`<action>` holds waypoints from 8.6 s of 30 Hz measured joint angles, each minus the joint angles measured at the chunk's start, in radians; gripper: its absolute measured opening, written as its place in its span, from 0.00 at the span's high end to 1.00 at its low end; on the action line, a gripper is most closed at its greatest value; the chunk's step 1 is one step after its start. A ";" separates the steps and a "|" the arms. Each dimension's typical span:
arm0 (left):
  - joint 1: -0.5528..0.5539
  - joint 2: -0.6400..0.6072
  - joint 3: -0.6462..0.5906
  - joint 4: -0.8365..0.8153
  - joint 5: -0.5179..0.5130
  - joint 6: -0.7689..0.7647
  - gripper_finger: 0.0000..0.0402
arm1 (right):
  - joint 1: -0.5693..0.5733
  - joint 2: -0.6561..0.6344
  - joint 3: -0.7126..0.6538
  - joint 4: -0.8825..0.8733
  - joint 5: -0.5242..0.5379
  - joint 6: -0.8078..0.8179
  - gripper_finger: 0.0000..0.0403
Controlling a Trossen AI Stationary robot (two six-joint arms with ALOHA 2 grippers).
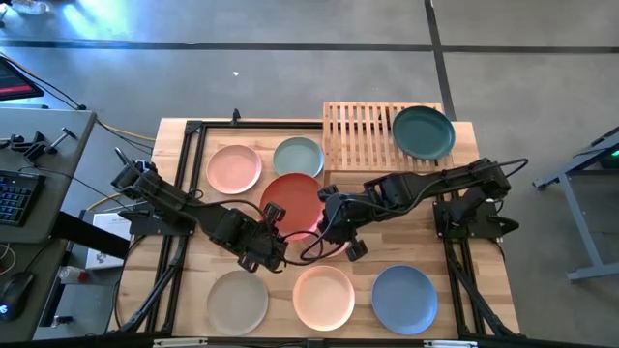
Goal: Place and stack plates onto a shelf
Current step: Stack the orange plate on the top of the dark blue plate on the shelf
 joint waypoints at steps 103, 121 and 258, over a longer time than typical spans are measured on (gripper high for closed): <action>0.082 -0.006 0.001 0.234 -0.079 -0.089 0.85 | 0.024 0.028 0.000 -0.201 0.052 0.286 1.00; 0.070 -0.006 0.002 0.266 0.034 -0.335 0.75 | 0.038 0.028 0.000 -0.325 0.061 0.462 1.00; 0.676 -0.516 -0.311 -0.302 -0.165 -0.437 0.75 | -0.661 -0.299 -0.359 -0.451 0.477 0.835 0.80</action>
